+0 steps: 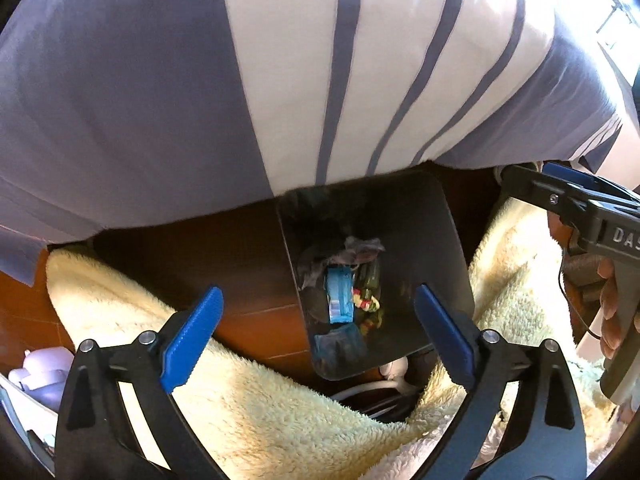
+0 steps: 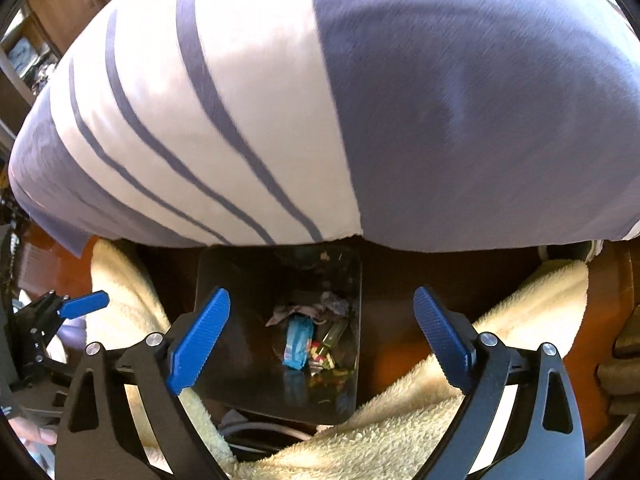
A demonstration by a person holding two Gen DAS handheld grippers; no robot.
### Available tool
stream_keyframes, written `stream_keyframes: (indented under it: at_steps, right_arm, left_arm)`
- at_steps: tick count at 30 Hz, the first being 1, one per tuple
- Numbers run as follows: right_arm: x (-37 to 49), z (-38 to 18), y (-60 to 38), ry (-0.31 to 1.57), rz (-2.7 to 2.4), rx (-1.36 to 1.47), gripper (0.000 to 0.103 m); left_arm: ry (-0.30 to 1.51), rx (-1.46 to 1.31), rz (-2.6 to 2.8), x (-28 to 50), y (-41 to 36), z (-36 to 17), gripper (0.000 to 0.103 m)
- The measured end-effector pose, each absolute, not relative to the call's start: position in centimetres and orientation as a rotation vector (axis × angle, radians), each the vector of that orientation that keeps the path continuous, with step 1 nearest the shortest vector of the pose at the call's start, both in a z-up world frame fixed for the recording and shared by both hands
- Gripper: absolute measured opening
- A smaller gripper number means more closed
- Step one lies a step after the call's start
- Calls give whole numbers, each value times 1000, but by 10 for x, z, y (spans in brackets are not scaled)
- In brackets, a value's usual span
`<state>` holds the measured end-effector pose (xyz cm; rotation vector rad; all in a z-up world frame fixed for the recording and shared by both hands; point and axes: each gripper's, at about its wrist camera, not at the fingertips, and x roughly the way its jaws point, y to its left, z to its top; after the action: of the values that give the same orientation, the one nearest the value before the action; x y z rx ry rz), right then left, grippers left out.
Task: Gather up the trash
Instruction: 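Raise both grippers back over the bed toward the lotion bottle and cloth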
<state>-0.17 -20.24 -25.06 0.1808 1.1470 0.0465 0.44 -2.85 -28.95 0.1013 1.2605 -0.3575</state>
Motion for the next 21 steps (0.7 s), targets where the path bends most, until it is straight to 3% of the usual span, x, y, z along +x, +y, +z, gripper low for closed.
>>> stream_keyframes:
  at_steps: [21]
  right_arm:
    - [35, -115, -203, 782, 23, -9, 94]
  left_arm:
    - [903, 118, -284, 51, -9, -146, 94]
